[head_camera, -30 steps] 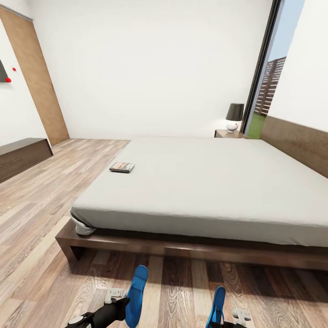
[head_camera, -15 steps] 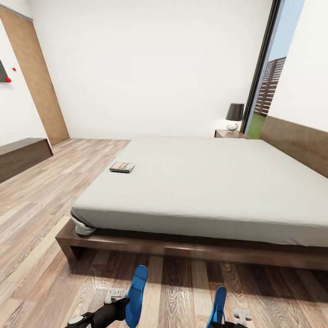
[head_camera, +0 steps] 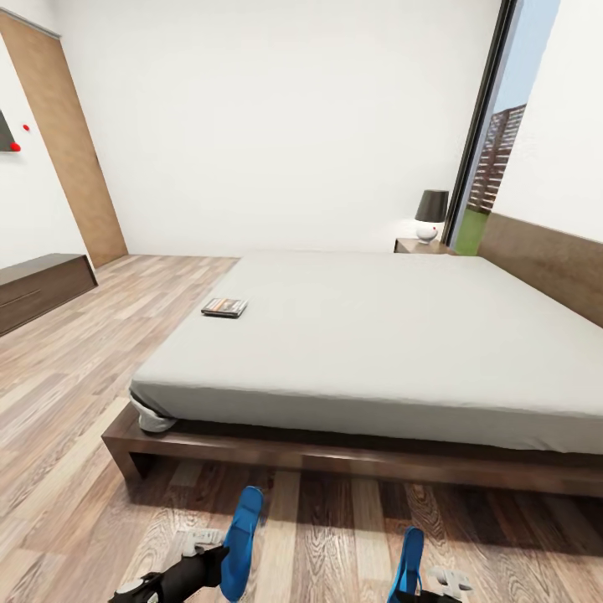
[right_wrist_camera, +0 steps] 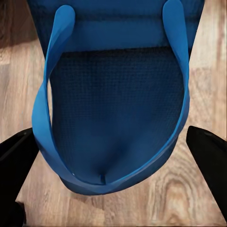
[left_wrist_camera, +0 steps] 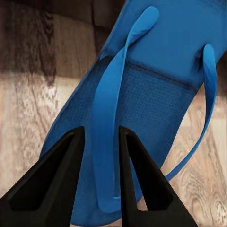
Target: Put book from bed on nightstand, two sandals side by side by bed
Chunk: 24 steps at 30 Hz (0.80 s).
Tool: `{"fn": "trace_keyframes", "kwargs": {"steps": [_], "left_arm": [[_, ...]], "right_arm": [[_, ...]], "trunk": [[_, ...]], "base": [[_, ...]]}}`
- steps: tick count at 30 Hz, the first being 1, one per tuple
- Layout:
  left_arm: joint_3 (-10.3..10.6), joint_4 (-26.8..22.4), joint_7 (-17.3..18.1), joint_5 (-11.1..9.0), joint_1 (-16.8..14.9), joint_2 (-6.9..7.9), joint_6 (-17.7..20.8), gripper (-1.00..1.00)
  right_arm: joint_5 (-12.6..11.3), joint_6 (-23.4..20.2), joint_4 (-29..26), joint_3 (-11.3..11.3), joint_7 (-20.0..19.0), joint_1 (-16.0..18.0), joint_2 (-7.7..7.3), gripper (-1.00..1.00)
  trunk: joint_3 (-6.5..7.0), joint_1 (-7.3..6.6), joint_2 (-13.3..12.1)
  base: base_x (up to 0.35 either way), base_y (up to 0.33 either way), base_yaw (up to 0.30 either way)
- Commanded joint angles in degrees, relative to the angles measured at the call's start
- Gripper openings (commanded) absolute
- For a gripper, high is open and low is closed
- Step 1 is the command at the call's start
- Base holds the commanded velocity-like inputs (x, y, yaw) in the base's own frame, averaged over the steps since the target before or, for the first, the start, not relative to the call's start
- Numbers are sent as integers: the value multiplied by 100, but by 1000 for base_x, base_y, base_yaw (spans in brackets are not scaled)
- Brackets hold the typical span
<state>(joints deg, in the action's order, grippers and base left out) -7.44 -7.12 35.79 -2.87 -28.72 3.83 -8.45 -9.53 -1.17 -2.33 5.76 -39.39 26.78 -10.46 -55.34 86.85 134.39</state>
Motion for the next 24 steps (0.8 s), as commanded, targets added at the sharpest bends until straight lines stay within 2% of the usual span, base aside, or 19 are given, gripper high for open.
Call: {"fn": "trace_keyframes", "kwargs": {"steps": [1, 2, 4, 6, 8, 11, 15, 24], "left_arm": [[-1, -6, -51, -23, -15, 88, 145, -100], [-2, -35, -133, -22, -28, 129, 335, -100], [2, -265, -480, -9, -51, 192, 1087, -100], [21, -648, -1016, 16, -61, 213, 1960, -100], [29, -781, -1234, 28, -64, 217, 2266, -100], [24, -838, -1341, 24, -70, 251, 2360, -100], [23, -843, -1384, 23, -72, 284, 2348, -100], [32, -843, -1391, 23, -72, 279, 2322, -100]], "right_arm": [[-1, -38, 4, 48, 192, 3, -123, -100], [-6, -49, 4, 54, 375, 3, -194, -100], [-15, -62, -3, 75, 875, 3, -292, -100], [-21, -68, -11, 87, 1430, 3, -351, -100], [-22, -71, -12, 88, 1803, 3, -439, -100], [-41, -70, -13, 88, 1951, 3, -774, -100], [-48, -15, -18, 84, 1956, 3, -830, -100], [-48, 3, -22, 83, 1970, 3, -837, -100]], "trunk": [[-5, -1, 2], [-5, -1, 2], [-5, -1, 2], [-5, -1, 2], [-5, -1, 2], [-5, -1, 2], [-5, -1, 2], [-5, -1, 2]], "base": [[0, 0, 0], [0, 0, 0], [0, 0, 0], [0, 0, 0], [0, 0, 0], [0, 0, 0], [0, 0, 0], [0, 0, 0]]}}
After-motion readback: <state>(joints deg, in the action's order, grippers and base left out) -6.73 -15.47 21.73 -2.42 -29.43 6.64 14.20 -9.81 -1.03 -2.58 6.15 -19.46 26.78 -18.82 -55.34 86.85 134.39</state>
